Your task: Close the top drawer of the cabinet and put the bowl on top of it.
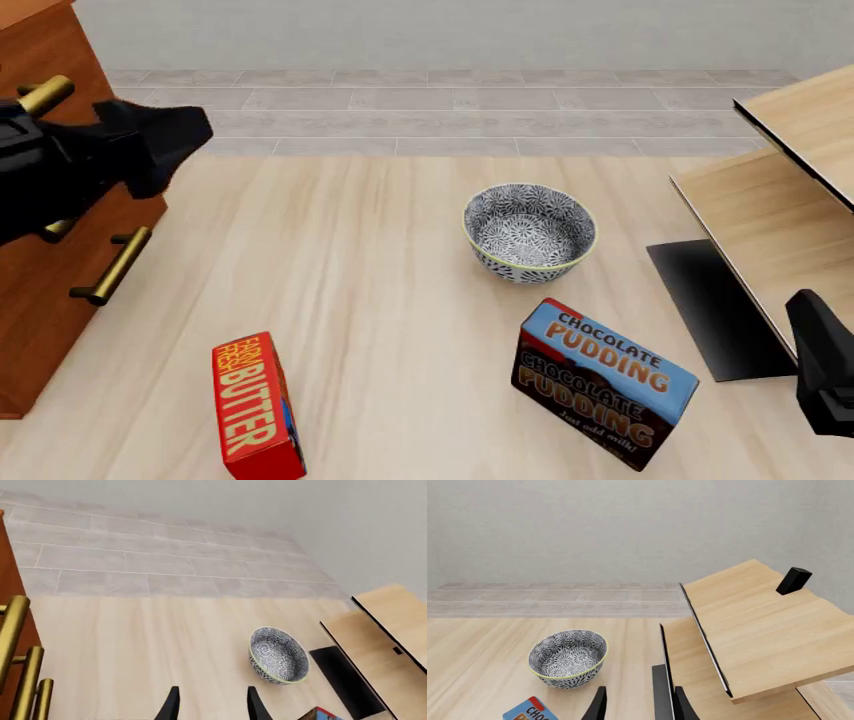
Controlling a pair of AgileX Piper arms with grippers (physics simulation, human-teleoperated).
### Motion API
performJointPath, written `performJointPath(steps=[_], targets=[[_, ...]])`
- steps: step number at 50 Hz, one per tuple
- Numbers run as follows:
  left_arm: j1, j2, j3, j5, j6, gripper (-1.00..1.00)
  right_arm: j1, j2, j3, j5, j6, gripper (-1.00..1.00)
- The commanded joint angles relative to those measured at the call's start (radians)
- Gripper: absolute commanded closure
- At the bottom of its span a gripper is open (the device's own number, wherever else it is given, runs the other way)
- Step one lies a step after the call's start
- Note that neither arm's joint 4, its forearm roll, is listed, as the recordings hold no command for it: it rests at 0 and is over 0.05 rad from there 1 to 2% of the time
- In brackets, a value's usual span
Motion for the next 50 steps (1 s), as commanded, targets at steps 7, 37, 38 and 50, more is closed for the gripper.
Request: performJointPath(steps=[7, 37, 38, 50], targets=[[-0.108, 0.111, -0.144, 0.159, -0.06, -1.0, 0.0, -0.007, 0.0, 0.006, 0.0, -1.0], [-0.205, 0.427, -0.42, 0.31, -0.12, -1.0, 0.0, -0.007, 0.0, 0.006, 0.0, -1.0], [-0.204, 0.435, -0.424, 0.31, -0.109, -1.0, 0.0, -0.007, 0.0, 0.006, 0.0, -1.0], [-0.21, 0.514, -0.489, 0.343, -0.168, -1.0, 0.0, -0.007, 0.0, 0.006, 0.0, -1.0]])
